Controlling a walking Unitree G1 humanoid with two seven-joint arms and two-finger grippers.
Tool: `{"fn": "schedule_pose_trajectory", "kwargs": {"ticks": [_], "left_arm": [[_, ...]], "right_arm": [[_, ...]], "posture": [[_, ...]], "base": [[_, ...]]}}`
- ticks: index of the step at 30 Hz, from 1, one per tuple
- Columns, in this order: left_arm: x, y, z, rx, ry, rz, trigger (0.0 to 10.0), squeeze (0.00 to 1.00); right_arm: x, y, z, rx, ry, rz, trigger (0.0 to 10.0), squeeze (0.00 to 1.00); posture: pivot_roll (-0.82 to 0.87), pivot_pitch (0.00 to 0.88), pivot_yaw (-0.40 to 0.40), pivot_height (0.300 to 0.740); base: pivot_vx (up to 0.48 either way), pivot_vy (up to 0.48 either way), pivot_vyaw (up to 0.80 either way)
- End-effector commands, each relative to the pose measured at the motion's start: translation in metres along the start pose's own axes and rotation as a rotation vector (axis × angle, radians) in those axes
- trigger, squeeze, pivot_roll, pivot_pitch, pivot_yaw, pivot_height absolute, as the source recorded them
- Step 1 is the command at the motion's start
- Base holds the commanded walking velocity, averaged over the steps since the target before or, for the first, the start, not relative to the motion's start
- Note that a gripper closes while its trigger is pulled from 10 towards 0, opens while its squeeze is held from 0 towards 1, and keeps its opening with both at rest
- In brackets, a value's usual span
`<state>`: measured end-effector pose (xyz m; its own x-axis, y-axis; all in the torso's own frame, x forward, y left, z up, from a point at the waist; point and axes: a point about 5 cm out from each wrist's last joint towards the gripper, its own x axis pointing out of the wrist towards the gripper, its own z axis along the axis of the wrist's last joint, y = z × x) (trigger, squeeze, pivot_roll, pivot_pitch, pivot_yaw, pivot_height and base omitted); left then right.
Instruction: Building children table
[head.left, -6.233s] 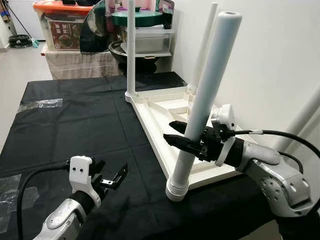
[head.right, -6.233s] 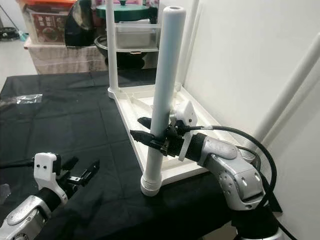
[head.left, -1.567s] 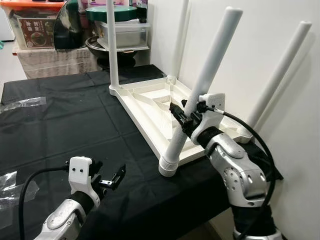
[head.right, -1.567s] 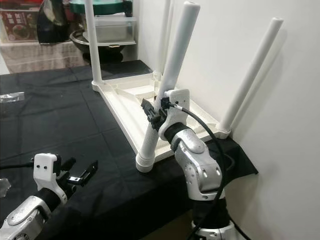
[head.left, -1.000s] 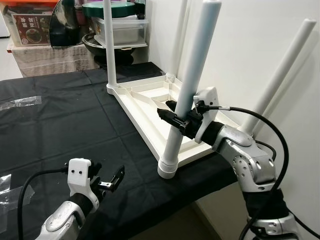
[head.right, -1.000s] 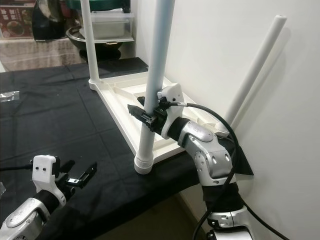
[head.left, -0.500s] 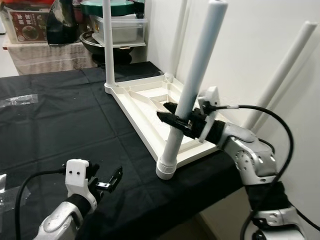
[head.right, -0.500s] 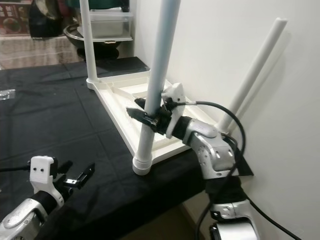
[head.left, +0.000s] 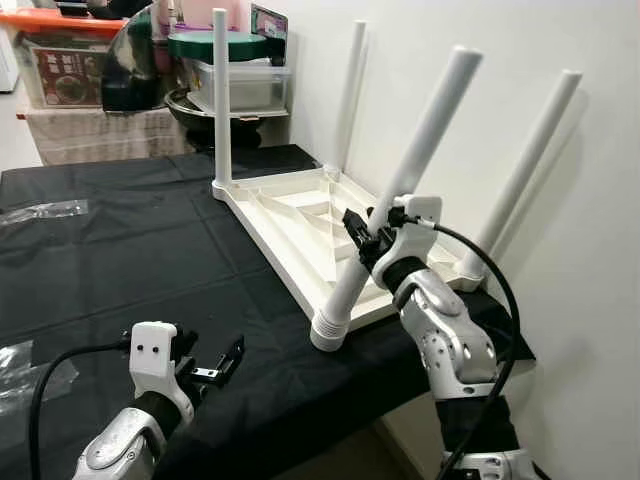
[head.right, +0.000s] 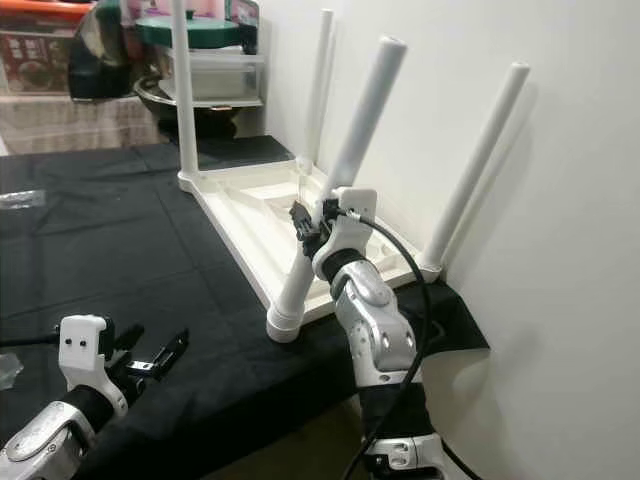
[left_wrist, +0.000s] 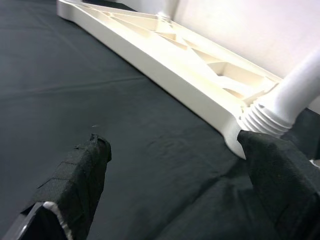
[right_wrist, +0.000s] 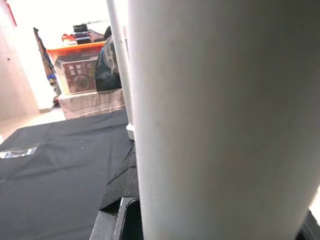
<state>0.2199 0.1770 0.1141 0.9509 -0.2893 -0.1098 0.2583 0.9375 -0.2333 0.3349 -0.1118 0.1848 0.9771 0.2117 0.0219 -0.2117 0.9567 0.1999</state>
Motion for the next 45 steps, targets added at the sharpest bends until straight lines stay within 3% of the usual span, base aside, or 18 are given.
{"fn": "schedule_pose_trajectory", "kwargs": {"ticks": [1, 3, 5, 8, 14, 25, 45], "left_arm": [[0.003, 0.000, 0.002, 0.005, -0.006, 0.000, 10.0, 0.00], [0.003, 0.000, 0.003, 0.006, -0.008, 0.000, 10.0, 0.00], [0.004, 0.000, 0.003, 0.005, -0.010, 0.001, 10.0, 0.00], [0.004, 0.000, 0.002, 0.005, -0.011, 0.001, 10.0, 0.00], [0.003, 0.001, 0.003, 0.006, -0.012, 0.003, 10.0, 0.00], [0.003, 0.000, 0.002, -0.001, -0.009, 0.000, 10.0, 0.00], [0.003, 0.000, 0.000, -0.004, 0.000, -0.005, 10.0, 0.00]], "right_arm": [[-0.011, -0.023, -0.051, -0.029, 0.230, -0.120, 10.0, 0.00], [-0.009, -0.021, -0.047, -0.040, 0.209, -0.105, 10.0, 0.00], [-0.008, -0.006, -0.041, -0.099, 0.190, -0.015, 10.0, 0.00], [-0.009, 0.003, -0.041, -0.128, 0.190, 0.026, 10.0, 0.00], [-0.009, 0.011, -0.044, -0.229, 0.204, 0.050, 10.0, 0.00], [-0.011, 0.009, -0.048, -0.211, 0.240, 0.029, 10.0, 0.00], [-0.011, 0.016, -0.056, -0.154, 0.339, 0.102, 10.0, 0.00]], "posture": [[0.07, 0.000, -0.125, 0.740], [0.07, 0.000, -0.125, 0.740], [0.07, 0.000, -0.125, 0.740], [0.07, 0.000, -0.125, 0.740], [0.07, 0.000, -0.126, 0.740], [0.07, 0.000, -0.128, 0.740], [0.06, 0.000, -0.134, 0.740]], "base": [[0.000, 0.000, 0.00], [0.000, 0.000, 0.00], [0.000, 0.000, 0.00], [0.000, 0.000, 0.00], [0.000, 0.000, 0.00], [0.000, 0.000, 0.00], [0.000, 0.000, 0.00]]}}
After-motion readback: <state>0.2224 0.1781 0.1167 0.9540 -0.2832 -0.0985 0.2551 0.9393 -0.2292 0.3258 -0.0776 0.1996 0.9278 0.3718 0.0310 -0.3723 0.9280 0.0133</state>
